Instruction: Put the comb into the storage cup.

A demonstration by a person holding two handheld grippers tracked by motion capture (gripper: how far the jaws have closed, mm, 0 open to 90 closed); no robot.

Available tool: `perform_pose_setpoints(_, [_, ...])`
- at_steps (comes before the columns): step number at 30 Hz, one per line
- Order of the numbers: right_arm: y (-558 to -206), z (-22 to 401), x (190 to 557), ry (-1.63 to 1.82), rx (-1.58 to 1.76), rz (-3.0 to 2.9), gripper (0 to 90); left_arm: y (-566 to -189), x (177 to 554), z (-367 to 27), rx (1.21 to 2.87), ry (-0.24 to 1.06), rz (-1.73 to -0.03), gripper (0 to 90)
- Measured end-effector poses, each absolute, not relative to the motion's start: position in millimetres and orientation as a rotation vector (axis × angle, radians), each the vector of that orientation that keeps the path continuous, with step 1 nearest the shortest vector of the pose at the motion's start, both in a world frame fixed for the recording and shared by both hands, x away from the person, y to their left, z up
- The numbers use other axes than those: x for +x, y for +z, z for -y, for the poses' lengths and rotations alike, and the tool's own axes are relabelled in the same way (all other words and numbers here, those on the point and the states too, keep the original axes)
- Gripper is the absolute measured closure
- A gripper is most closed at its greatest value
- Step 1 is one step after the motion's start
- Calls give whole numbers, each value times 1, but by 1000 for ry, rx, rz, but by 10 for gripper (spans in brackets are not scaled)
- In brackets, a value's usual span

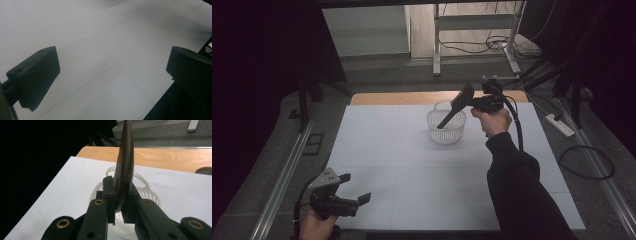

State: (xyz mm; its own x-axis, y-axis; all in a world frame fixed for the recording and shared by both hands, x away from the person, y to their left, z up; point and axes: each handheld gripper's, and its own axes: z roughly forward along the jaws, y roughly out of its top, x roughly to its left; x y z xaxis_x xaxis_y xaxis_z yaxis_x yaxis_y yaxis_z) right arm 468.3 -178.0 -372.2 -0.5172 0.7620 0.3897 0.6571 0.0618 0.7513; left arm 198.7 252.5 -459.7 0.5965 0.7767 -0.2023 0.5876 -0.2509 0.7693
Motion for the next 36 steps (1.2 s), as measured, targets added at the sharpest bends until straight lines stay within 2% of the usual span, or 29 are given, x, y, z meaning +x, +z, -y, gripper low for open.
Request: perform_pose_setpoints(36, [-406, 169, 476, 1456, 1559, -2243, 832, -460, 199, -253, 1947, 265, -1096, 0])
